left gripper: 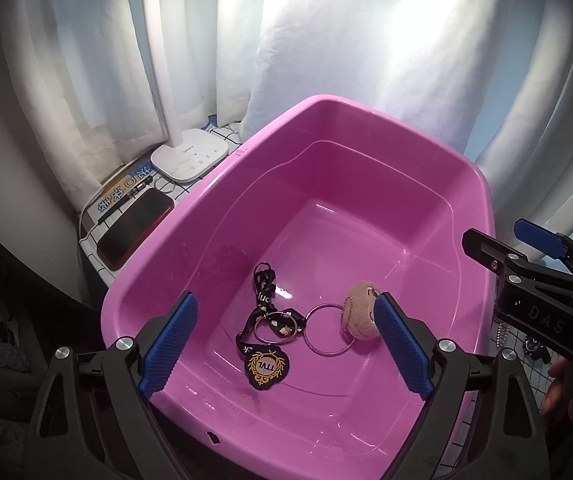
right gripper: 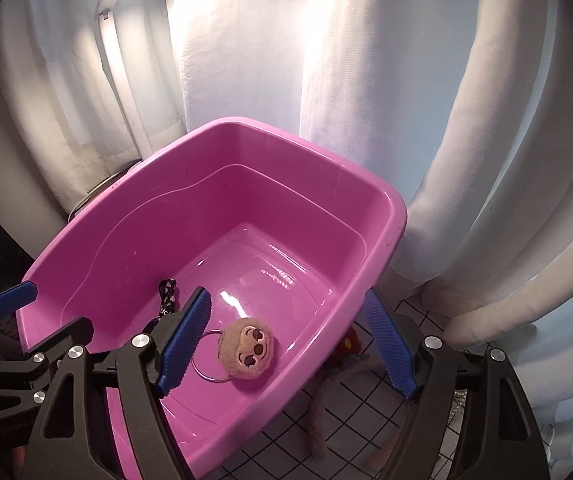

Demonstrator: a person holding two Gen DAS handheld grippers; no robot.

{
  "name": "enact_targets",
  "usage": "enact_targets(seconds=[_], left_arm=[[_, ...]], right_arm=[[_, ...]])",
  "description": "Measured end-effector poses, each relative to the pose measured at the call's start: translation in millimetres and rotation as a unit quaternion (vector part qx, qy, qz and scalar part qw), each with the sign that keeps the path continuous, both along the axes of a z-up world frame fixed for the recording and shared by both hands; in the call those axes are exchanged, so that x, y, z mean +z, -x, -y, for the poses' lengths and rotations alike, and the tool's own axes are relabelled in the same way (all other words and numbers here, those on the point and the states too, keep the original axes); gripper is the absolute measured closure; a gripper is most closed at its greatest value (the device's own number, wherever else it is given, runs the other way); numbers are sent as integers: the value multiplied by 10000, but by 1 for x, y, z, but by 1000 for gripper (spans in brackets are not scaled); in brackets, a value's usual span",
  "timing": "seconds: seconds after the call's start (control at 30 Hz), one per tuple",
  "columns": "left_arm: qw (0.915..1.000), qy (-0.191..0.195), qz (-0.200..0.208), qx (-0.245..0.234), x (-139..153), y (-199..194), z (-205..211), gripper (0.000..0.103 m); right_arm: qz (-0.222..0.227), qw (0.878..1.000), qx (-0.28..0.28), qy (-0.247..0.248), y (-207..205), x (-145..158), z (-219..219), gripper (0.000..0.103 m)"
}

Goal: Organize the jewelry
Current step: 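Withdraw both open tools from the tub back over the table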

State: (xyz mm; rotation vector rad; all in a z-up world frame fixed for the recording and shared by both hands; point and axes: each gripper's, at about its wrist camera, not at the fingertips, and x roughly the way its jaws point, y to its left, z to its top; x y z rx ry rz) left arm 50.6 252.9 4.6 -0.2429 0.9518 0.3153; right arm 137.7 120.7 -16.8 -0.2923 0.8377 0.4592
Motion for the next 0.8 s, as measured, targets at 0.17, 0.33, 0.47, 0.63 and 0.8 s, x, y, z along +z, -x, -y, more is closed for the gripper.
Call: enact_targets(seconds=[0.17, 0.33, 0.47, 0.63, 0.8], left_arm=[[9996, -65, 206, -166, 16, 10, 26, 13], [9982, -160, 365, -440, 28, 17, 60, 11], [9967, -201, 439, -660, 33, 21, 90, 11], [9937, -191, 479, -994, 37, 20, 130, 8], [9889, -209, 584, -1350, 36, 23, 169, 6]], right_arm=[[181, 9995, -170, -179, 20, 15, 33, 28], [256, 9979, -461, -386, 38, 24, 78, 28], [318, 9953, -778, -488, 57, 25, 122, 28], [294, 9909, -1206, -519, 78, 17, 178, 28], [237, 9825, -1764, -547, 99, 1, 241, 28]])
